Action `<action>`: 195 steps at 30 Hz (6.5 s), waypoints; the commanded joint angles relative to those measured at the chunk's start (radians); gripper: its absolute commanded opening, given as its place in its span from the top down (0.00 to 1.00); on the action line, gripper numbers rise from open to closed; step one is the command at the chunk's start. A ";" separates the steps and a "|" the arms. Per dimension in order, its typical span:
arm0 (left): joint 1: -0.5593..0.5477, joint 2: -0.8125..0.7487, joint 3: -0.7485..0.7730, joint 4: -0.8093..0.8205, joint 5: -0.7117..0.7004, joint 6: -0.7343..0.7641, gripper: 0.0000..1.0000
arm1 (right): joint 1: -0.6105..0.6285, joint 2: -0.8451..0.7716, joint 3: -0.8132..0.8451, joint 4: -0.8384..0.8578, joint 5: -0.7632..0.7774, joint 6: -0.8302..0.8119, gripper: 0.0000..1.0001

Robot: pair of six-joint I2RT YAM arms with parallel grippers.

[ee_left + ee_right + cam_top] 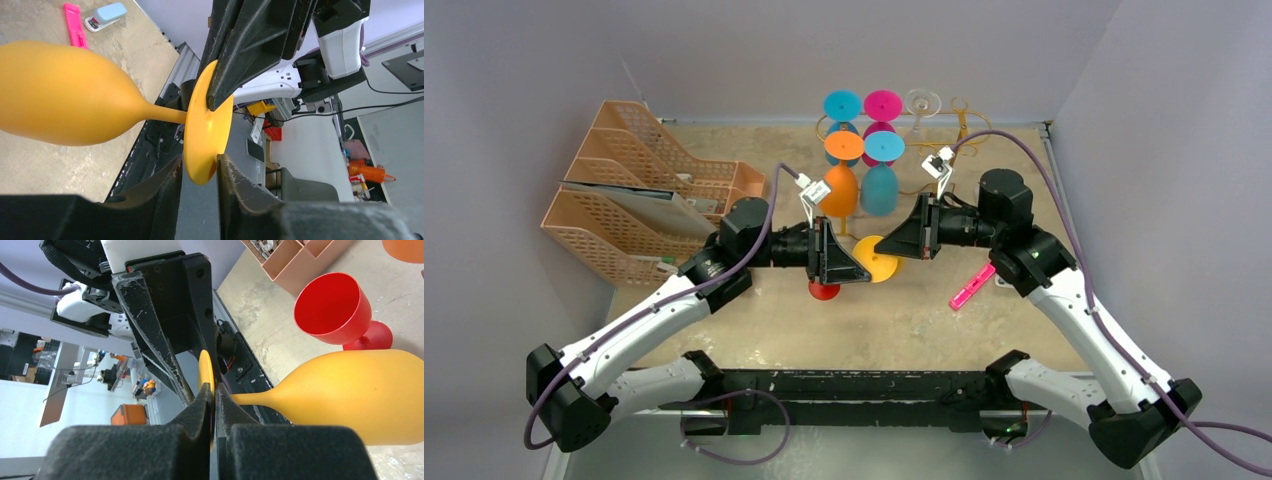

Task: Take the wine glass off the wine glass rack
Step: Place the wine glass at the center of the board.

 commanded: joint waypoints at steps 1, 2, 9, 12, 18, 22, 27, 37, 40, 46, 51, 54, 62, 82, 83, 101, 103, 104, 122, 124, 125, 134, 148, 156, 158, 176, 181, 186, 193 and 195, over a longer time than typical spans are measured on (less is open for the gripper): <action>-0.006 -0.011 0.019 0.044 -0.032 0.016 0.69 | 0.003 -0.011 0.002 0.034 -0.003 0.013 1.00; -0.006 -0.009 0.017 0.061 -0.025 0.009 0.69 | 0.003 -0.012 0.001 0.036 -0.004 0.014 1.00; -0.006 -0.008 -0.003 0.126 0.002 -0.027 0.75 | 0.003 -0.010 -0.004 0.050 -0.022 0.019 1.00; -0.006 -0.008 -0.004 0.140 0.009 -0.030 0.88 | 0.003 -0.010 -0.005 0.051 -0.031 0.022 0.99; -0.007 -0.008 -0.008 0.123 0.022 -0.007 1.00 | 0.003 -0.040 -0.001 0.021 -0.007 0.015 0.68; -0.007 -0.003 -0.008 0.144 0.088 0.016 1.00 | 0.002 -0.099 0.029 -0.100 0.118 -0.056 0.38; -0.031 -0.046 -0.029 0.148 0.088 0.137 1.00 | 0.002 -0.204 0.042 -0.211 0.406 -0.132 0.22; -0.038 -0.218 -0.171 0.106 0.197 0.512 1.00 | -0.006 -0.237 0.023 -0.395 0.777 -0.034 0.03; -0.038 -0.210 -0.139 -0.063 0.220 0.627 1.00 | -0.050 -0.211 0.009 -0.311 0.621 0.011 0.02; -0.038 -0.217 -0.188 -0.007 0.367 0.714 1.00 | -0.327 -0.121 -0.135 0.181 -0.061 0.354 0.05; -0.038 -0.244 -0.191 -0.034 0.364 0.776 1.00 | -0.339 -0.039 -0.158 0.339 -0.197 0.395 0.21; -0.037 -0.227 -0.166 -0.087 0.380 0.794 1.00 | -0.339 -0.030 -0.091 0.158 -0.225 0.260 0.30; -0.038 -0.214 -0.131 -0.131 0.357 0.848 1.00 | -0.335 0.024 -0.041 -0.128 -0.305 0.079 0.52; -0.038 -0.257 -0.108 -0.101 0.333 0.781 1.00 | -0.231 0.162 0.171 -0.327 -0.475 -0.122 0.44; -0.039 -0.255 -0.112 -0.087 0.337 0.770 1.00 | -0.230 0.162 0.179 -0.340 -0.449 -0.134 0.43; -0.039 -0.266 -0.114 -0.020 0.382 0.765 1.00 | -0.179 0.201 0.187 -0.278 -0.323 -0.025 0.38; -0.039 -0.268 -0.115 -0.027 0.382 0.782 1.00 | -0.154 0.201 0.172 -0.267 -0.371 -0.033 0.41; -0.038 -0.268 -0.115 -0.036 0.382 0.790 1.00 | -0.141 0.198 0.164 -0.247 -0.394 -0.024 0.42; -0.038 -0.277 -0.098 -0.221 0.353 0.937 1.00 | -0.115 0.150 0.132 -0.129 -0.528 0.062 0.53; -0.037 -0.283 -0.103 -0.236 0.347 0.956 1.00 | -0.115 0.139 0.140 -0.114 -0.531 0.062 0.57; -0.038 -0.287 -0.106 -0.239 0.343 0.963 1.00 | -0.115 0.130 0.138 -0.114 -0.532 0.062 0.60; -0.039 -0.289 -0.123 -0.208 0.326 0.957 1.00 | -0.115 0.093 0.114 -0.144 -0.538 0.056 0.90; -0.039 -0.267 -0.123 -0.172 0.321 0.919 1.00 | -0.113 0.077 0.106 -0.142 -0.520 0.035 1.00; -0.038 -0.246 -0.084 -0.240 0.307 0.937 0.81 | -0.114 0.050 0.115 -0.156 -0.504 -0.002 1.00; -0.039 -0.247 -0.087 -0.235 0.310 0.937 0.79 | -0.114 0.050 0.113 -0.160 -0.502 -0.004 1.00; -0.038 -0.240 -0.080 -0.256 0.296 0.918 0.65 | -0.114 0.054 0.121 -0.241 -0.429 -0.066 1.00; -0.039 -0.228 -0.068 -0.281 0.294 0.918 0.62 | -0.114 0.053 0.124 -0.261 -0.404 -0.078 1.00; -0.038 -0.222 -0.059 -0.295 0.295 0.925 0.61 | -0.114 0.055 0.127 -0.286 -0.374 -0.094 1.00; -0.038 -0.235 -0.048 -0.360 0.214 0.948 0.49 | -0.113 0.055 0.139 -0.342 -0.312 -0.140 1.00; -0.038 -0.236 -0.036 -0.386 0.183 0.950 0.48 | -0.112 0.051 0.141 -0.352 -0.296 -0.153 1.00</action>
